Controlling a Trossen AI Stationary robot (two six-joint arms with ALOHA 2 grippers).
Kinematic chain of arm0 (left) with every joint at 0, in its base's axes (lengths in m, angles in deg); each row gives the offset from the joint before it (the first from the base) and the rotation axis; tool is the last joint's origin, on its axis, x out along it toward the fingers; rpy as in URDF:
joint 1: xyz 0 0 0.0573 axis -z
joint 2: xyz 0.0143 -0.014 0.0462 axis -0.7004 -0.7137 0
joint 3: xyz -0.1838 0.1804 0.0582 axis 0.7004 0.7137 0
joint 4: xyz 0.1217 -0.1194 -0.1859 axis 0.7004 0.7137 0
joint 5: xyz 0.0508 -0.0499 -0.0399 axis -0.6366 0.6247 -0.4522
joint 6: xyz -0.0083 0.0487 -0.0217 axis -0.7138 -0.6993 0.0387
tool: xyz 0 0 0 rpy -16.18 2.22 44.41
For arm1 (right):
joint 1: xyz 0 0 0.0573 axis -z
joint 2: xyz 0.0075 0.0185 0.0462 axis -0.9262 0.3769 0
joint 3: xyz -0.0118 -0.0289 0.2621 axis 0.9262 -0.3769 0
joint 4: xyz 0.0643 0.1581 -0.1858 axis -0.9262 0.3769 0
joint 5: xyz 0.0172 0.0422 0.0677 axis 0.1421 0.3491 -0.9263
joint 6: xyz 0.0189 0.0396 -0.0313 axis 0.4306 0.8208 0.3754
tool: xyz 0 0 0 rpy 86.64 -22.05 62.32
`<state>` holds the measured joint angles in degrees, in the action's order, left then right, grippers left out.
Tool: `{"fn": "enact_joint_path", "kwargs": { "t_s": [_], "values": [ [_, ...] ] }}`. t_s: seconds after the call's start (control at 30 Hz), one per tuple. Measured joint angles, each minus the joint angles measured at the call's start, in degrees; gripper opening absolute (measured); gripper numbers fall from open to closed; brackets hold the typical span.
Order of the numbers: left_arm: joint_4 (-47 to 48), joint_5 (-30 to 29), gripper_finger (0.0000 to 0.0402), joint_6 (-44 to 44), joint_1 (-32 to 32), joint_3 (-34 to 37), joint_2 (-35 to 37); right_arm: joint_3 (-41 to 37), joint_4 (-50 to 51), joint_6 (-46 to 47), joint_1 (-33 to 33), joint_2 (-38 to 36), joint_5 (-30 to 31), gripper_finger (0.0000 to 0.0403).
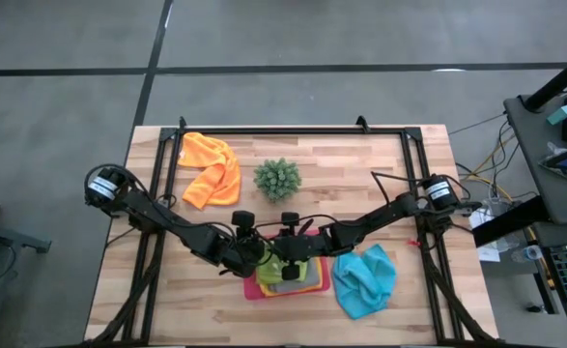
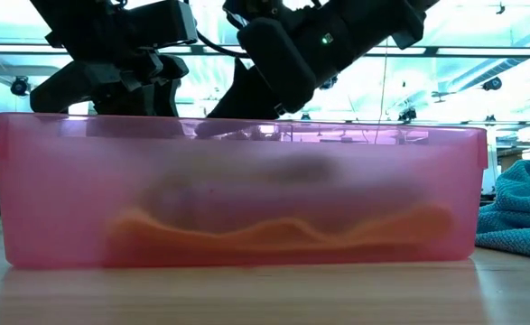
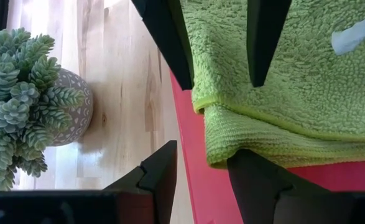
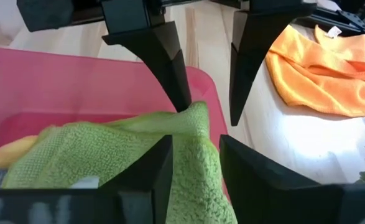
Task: Fold microfiber towels
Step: Put the green microfiber cloth into the pink bin
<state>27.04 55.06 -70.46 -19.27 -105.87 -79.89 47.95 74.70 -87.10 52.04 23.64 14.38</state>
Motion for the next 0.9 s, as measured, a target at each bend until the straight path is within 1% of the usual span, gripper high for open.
{"fn": "enact_joint_path", "kwargs": {
  "t_s": [0.1, 0.33, 0.53, 0.67, 0.9],
  "values": [
    [0.0, 0.0, 0.0125, 0.0, 0.0, 0.0, 0.0, -0.3, 0.0, 0.0, 0.0, 0.0, 0.0, 0.0112],
    [-0.4, 0.0, 0.0125, 0.0, 0.0, 0.0, 0.0, -0.4, -0.2, 0.1, 0.3, 0.8, 0.0, 0.0057],
    [-0.6, 0.2, 0.0125, 0.0, 0.0, 0.0, 0.0, -0.6, -0.5, 0.4, 0.5, 2.1, 0.0, 0.0025],
    [-0.5, 0.2, 0.0125, 0.0, 0.0, 0.0, 0.0, -0.5, -0.6, 0.4, 0.5, 2.0, 0.0, 0.0011],
    [-0.5, 0.2, 0.0125, 0.0, 0.0, 0.5, 0.0, 0.1, -0.6, 0.0, 0.5, 1.8, 0.0, 0.0009]
  ]
}}
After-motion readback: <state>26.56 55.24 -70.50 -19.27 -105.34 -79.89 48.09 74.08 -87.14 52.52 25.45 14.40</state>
